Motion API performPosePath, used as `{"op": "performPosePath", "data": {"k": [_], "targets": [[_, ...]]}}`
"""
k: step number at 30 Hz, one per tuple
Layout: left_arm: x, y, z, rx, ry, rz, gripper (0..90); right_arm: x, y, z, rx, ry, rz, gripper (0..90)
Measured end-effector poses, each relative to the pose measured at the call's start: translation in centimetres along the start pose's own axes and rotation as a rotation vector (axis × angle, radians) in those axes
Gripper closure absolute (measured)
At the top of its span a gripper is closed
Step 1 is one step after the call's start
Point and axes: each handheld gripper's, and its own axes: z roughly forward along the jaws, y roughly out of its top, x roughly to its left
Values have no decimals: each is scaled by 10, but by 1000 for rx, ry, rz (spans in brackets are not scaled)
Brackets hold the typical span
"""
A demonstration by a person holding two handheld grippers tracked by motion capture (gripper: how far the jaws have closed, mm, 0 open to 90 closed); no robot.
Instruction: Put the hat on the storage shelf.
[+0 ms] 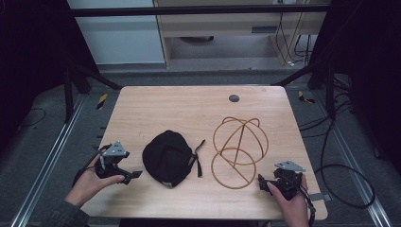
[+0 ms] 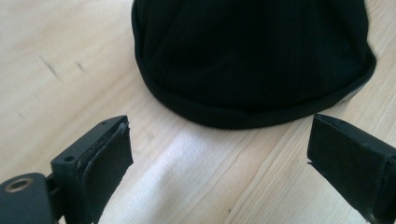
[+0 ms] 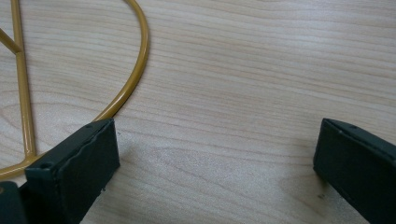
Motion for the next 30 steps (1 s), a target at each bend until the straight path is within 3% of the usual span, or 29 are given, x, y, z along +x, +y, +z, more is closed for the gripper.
{"op": "performPosePath", "data": {"k": [3, 13, 16, 27, 30], "targets": [[0, 14, -3, 9, -7, 12, 65, 0, 0, 0, 2, 0, 0, 4], [-13, 64, 0, 86, -19, 122, 81, 0, 0, 0, 0, -1, 0, 4], [-13, 72, 1, 106, -11, 143, 86, 0, 0, 0, 0, 0, 0, 4], [-14, 109, 6, 110, -17, 172, 67, 0, 0, 0, 0, 0, 0, 4], [-17, 115, 10, 120, -20, 193, 118, 0, 0, 0, 1, 1, -2, 4]]}}
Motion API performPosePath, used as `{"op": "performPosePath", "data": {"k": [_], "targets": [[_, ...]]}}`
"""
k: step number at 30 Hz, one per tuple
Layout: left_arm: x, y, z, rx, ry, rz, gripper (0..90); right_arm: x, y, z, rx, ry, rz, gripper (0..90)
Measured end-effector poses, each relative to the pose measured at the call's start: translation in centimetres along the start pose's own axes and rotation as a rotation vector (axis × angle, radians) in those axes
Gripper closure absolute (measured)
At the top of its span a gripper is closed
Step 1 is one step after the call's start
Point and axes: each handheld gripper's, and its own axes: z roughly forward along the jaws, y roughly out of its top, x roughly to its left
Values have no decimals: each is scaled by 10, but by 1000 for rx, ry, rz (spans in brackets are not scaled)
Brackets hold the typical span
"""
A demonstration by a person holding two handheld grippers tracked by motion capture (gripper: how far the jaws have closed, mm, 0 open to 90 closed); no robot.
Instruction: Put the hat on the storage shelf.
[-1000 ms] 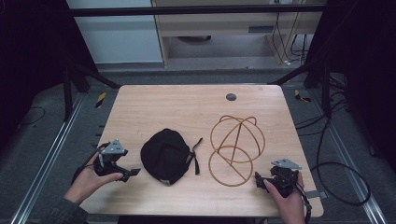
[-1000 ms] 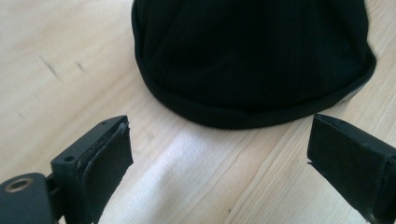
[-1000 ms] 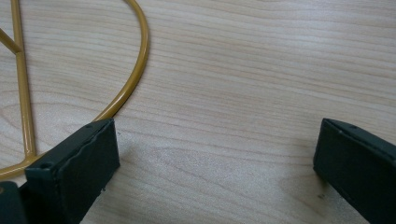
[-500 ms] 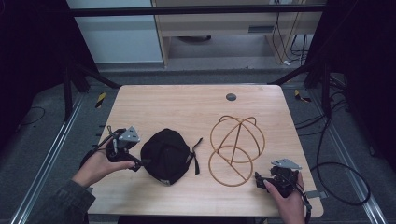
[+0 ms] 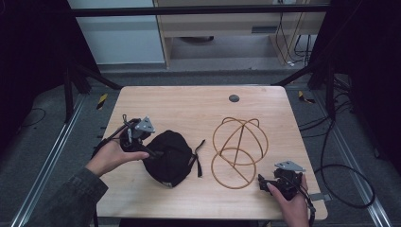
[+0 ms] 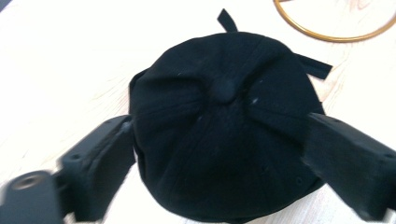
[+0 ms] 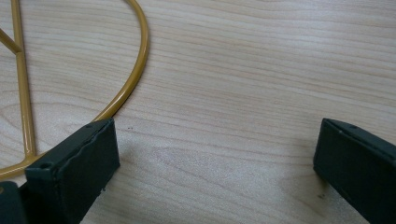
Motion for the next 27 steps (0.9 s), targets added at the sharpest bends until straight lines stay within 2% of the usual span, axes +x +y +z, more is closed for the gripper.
{"op": "performPosePath", "data": {"k": [7, 16, 17, 18, 19, 20, 21, 24, 26, 27], "targets": [[-2, 10, 12, 35, -16, 7, 187, 0, 0, 0, -1, 1, -1, 4], [2, 17, 31, 59, -38, -9, 358, 0, 0, 0, -1, 1, -2, 4], [3, 17, 33, 64, -43, -10, 405, 0, 0, 0, -1, 2, 0, 4], [3, 17, 35, 67, -46, -11, 405, 0, 0, 0, -1, 2, 0, 4], [3, 18, 37, 74, -51, -9, 460, 0, 0, 0, -1, 1, -2, 4], [3, 18, 39, 76, -51, -7, 460, 0, 0, 0, -1, 1, -2, 4], [2, 18, 40, 83, -47, 6, 506, 0, 0, 0, -1, 1, -2, 4], [2, 19, 39, 85, -58, 2, 651, 0, 0, 0, 0, 2, -2, 4], [2, 18, 37, 81, -89, 0, 710, 0, 0, 0, -1, 2, -3, 4], [2, 17, 35, 73, -92, -2, 717, 0, 0, 0, -2, 3, -2, 4]]}}
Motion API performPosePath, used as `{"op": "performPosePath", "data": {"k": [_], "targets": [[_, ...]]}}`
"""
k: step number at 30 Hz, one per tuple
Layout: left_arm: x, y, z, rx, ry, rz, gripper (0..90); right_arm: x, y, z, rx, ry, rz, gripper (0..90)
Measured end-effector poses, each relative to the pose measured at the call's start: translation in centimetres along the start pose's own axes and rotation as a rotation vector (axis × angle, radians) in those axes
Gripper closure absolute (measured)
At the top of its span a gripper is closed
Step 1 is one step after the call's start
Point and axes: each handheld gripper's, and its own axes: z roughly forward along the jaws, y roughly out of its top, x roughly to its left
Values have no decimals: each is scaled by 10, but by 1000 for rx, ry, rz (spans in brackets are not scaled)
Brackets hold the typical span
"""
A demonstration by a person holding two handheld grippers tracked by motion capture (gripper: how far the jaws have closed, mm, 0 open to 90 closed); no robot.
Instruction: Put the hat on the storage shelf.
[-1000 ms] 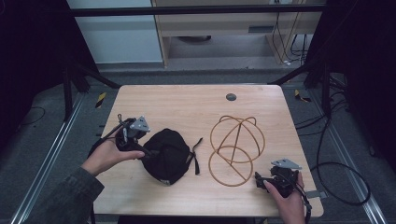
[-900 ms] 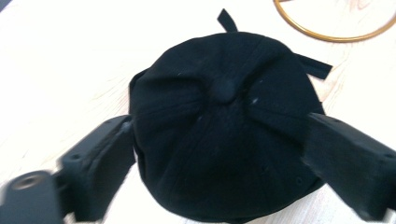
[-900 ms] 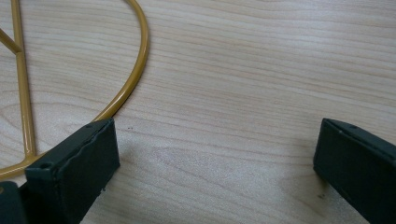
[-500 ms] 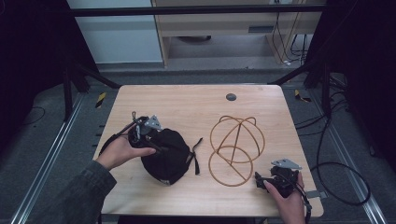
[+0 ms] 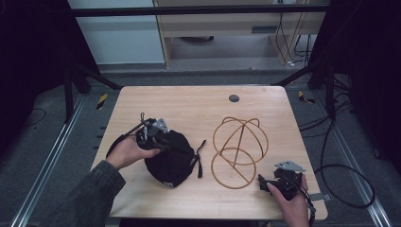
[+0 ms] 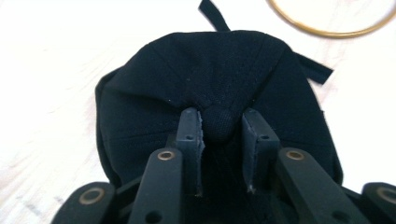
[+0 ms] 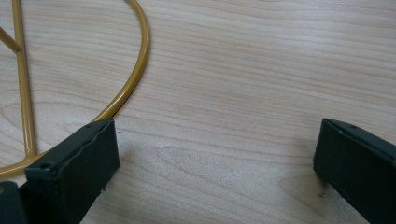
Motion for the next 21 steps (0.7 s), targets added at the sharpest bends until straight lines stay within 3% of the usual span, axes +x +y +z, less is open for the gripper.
{"op": "performPosePath", "data": {"k": [9, 21], "targets": [[-7, -1, -41, -70, 56, 15, 730, 0, 0, 0, 0, 0, -1, 4], [-24, 4, -112, -226, 121, 48, 735, 0, 0, 0, 1, 0, 0, 4]]}}
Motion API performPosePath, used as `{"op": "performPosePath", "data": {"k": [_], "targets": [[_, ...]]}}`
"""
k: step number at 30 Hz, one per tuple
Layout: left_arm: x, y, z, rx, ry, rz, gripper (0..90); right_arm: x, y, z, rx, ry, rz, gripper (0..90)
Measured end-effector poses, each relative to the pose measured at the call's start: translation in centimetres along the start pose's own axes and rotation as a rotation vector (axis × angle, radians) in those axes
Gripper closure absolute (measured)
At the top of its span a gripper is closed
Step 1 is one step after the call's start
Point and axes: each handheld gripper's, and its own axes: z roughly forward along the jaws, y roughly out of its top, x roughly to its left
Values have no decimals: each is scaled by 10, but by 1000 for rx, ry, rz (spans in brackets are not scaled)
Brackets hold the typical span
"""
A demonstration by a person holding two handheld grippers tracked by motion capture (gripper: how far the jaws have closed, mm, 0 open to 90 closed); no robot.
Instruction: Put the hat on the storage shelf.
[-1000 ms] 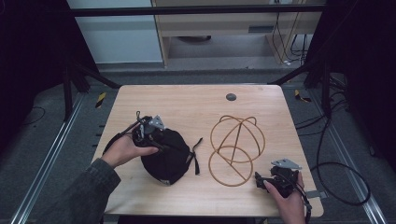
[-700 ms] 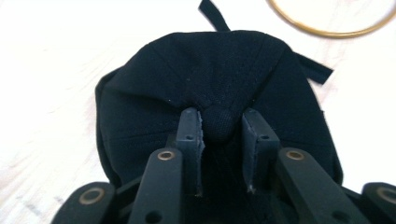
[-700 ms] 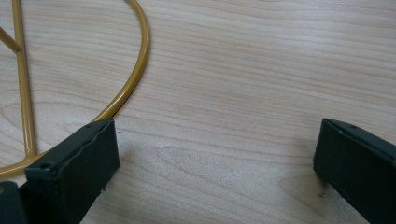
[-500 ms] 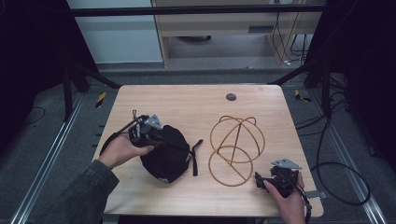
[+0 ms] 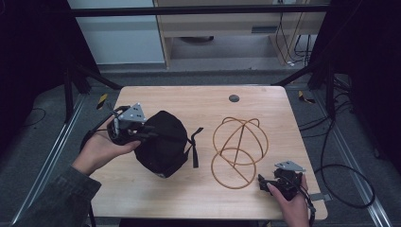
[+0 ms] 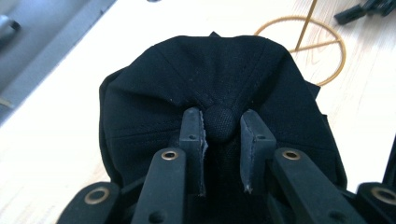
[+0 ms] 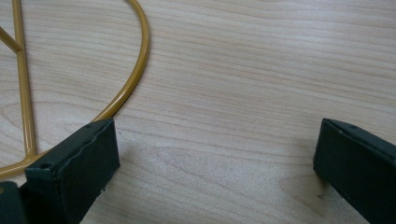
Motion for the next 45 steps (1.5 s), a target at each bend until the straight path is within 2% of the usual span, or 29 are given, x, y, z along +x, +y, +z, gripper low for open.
{"op": "performPosePath", "data": {"k": [7, 11, 18, 22, 32, 39, 45], "targets": [[-6, 9, -25, -45, -3, 34, 738, 0, 0, 0, 1, 0, -1, 4], [-7, 13, -36, -76, -8, 36, 738, 0, 0, 0, 0, 0, 3, 3], [-12, 24, -58, -122, 9, 54, 740, 0, 0, 0, 2, -1, 3, 4], [-19, 34, -74, -150, 18, 82, 741, 0, 0, 0, 0, 0, 1, 3], [-33, 56, -91, -188, 4, 131, 741, 0, 1, 0, 2, 2, 0, 4], [-45, 69, -95, -220, -10, 163, 742, 0, 1, 1, 3, 2, 1, 4], [-53, 87, -97, -227, -27, 196, 742, 0, 1, 1, 0, 1, 1, 4]]}}
